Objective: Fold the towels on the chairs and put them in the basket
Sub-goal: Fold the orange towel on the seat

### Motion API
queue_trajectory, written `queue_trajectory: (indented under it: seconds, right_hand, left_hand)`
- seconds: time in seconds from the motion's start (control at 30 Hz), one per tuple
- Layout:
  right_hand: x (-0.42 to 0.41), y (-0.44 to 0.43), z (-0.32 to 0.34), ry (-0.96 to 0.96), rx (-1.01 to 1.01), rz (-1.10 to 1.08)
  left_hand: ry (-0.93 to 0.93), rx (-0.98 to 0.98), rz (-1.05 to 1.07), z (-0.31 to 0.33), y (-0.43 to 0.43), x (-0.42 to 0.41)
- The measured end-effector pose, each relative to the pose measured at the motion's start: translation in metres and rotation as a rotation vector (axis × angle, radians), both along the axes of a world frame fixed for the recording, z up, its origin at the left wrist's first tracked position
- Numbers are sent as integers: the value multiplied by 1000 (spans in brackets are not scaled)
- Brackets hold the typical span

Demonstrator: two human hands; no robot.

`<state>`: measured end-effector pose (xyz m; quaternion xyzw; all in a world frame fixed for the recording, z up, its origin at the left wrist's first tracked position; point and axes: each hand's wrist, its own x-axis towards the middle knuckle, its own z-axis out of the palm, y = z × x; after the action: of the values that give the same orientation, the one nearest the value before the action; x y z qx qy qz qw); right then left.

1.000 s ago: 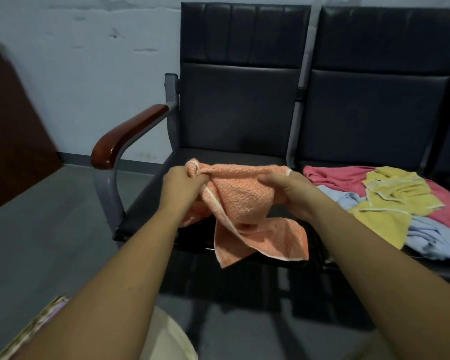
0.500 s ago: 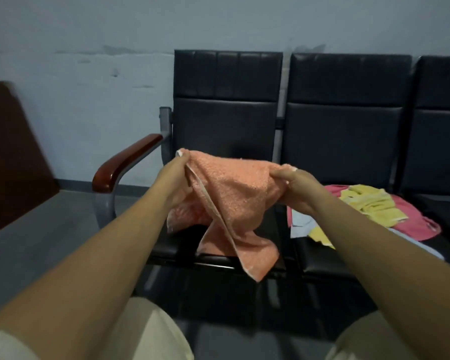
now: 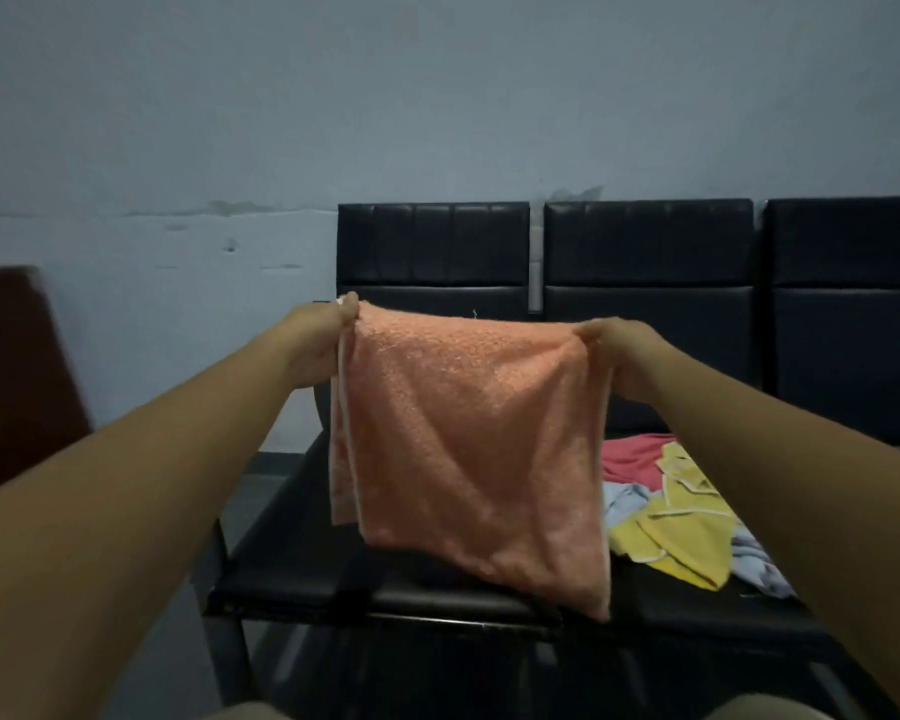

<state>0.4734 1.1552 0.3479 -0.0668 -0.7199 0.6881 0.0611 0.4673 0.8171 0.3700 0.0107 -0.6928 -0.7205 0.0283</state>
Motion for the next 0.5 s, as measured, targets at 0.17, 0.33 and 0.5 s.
queue_trajectory:
  seconds: [0.17, 0.33, 0.5]
  right_hand:
    - [-6, -6, -11, -99, -8, -60]
    - [-8, 2, -17, -148, -406, 180]
    - [-29, -1, -46, -182, -143, 34]
  left_hand:
    - [13, -38, 27, -1, -2, 0]
    - [49, -106, -79, -19, -12, -3]
    - [65, -60, 145, -45, -22, -21]
